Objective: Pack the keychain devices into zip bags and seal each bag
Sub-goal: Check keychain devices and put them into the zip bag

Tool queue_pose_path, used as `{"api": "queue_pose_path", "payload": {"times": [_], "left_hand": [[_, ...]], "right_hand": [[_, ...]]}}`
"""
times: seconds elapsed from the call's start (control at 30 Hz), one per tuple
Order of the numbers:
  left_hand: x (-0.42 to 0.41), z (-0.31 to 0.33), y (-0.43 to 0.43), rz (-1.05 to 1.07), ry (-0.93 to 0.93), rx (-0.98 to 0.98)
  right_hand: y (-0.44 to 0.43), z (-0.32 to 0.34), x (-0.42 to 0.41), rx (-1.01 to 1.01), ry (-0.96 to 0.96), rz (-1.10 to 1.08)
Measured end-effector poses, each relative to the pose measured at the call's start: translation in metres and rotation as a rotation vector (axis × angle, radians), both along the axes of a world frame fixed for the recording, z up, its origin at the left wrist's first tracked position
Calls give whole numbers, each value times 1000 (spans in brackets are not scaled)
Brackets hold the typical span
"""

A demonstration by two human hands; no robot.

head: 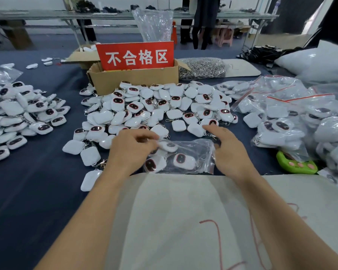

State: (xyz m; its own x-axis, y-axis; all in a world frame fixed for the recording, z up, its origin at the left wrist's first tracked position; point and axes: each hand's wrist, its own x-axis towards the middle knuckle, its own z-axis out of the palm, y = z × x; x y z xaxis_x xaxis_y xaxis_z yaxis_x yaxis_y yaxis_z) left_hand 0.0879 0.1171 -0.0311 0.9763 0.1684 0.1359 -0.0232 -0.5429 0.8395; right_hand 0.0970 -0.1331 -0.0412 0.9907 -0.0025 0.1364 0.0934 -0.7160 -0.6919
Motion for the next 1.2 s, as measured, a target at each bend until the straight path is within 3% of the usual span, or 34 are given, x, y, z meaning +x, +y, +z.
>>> {"api": "queue_pose_path", "payload": {"times": [0.1,0.27,0.37,0.5,0.7,0.83,0.97,1.07,1.2], "left_hand": [[-2,2,5,-168,87,96],[-2,5,13,-360,150,109],[-4,1,3,-235,31,46],[-7,1,-22,-36,-206,131],[-6,-6,-33,-64,-67,300],[-4,-7,-37,-87,-45,401],[-9,-5,-43,-15,-202,378],[-20,-1,-56,-31,-335,145],[-33,5,-80,-179,-313,-215]], "right_hand": [[1,-1,-1,-227,14,106],[-1,3,-2,-225,-54,-111],[-5,6,-1,-145,-87,-172],[-4,0,-1,-153,-37,84],[-11,-3,-1,-282,-105,-125],[-19,1,-4,159,-117,-323],[-19,13,-18,532,-236,-288],[-7,27,-28,716,-251,-268],[18,40,-44,1001,-212,-114]]}}
